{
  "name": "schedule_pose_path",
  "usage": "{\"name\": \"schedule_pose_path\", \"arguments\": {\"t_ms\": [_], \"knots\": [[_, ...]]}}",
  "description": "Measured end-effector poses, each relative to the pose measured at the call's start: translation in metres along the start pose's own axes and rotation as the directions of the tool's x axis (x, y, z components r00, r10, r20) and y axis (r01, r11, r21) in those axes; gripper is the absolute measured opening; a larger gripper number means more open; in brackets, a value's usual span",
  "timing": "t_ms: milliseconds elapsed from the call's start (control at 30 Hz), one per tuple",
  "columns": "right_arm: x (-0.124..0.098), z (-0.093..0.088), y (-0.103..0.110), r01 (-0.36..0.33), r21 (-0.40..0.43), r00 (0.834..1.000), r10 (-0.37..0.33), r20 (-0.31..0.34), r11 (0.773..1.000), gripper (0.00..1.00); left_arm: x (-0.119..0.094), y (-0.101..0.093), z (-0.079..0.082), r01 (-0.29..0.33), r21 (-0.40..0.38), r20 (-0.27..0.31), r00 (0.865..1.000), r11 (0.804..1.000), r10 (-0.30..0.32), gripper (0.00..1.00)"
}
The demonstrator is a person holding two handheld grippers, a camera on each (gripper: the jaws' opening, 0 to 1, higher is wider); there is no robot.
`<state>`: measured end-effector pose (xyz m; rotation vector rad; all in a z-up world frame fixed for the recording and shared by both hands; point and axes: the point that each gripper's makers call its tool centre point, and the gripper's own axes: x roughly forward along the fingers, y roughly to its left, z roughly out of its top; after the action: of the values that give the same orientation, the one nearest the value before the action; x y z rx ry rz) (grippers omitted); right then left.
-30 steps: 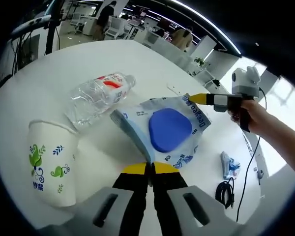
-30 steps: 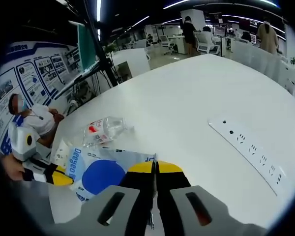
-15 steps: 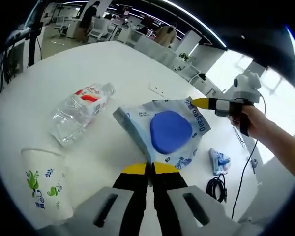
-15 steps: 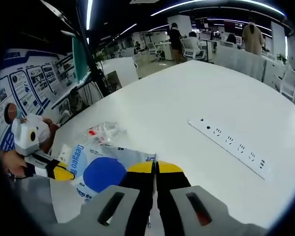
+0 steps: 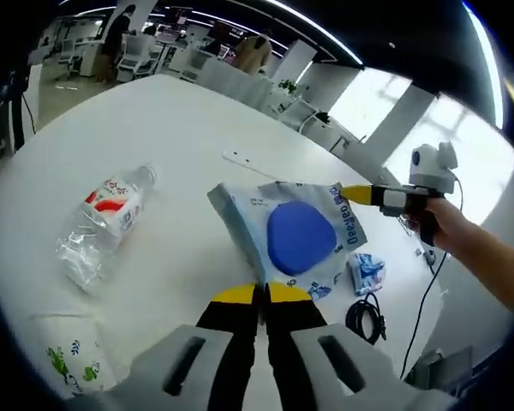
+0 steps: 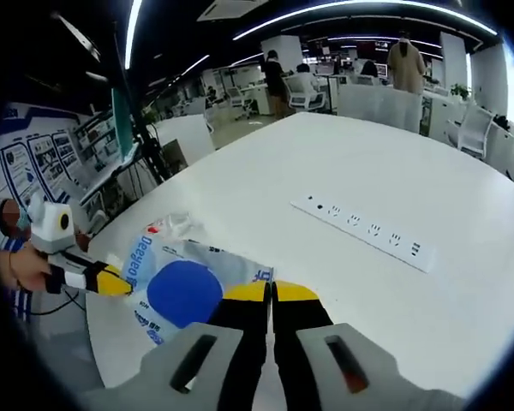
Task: Arrange the tabletop items into an orderly group along one side of the table until the central work area is clear of visible clutter.
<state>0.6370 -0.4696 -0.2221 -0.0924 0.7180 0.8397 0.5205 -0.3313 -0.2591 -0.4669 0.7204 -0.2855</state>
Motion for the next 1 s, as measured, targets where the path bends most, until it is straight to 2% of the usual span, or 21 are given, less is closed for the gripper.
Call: {"name": "schedule_pose_path", "arguments": {"t_ms": [533, 867, 1000], "knots": [[-0.039, -0.017, -0.018, 0.078, 0.078, 0.996, -0.08, 0.024, 0.994, 0.0, 0.017, -0.018, 0.022, 0.075, 0.058, -0.038, 0.997, 0.995, -0.073, 0.0], [-0.046, -0.037, -0.025, 0.11, 0.105, 0.994, -0.11, -0.001, 0.988, 0.0, 0.031, -0.02, 0.019, 0.114, 0.092, -0.095, 0.99, 0.989, -0.105, 0.0], [-0.045, -0.046, -0.03, 0.125, 0.104, 0.992, -0.123, -0.024, 0.987, 0.0, 0.039, -0.021, 0.013, 0.126, 0.096, -0.121, 0.986, 0.987, -0.114, 0.0]]}}
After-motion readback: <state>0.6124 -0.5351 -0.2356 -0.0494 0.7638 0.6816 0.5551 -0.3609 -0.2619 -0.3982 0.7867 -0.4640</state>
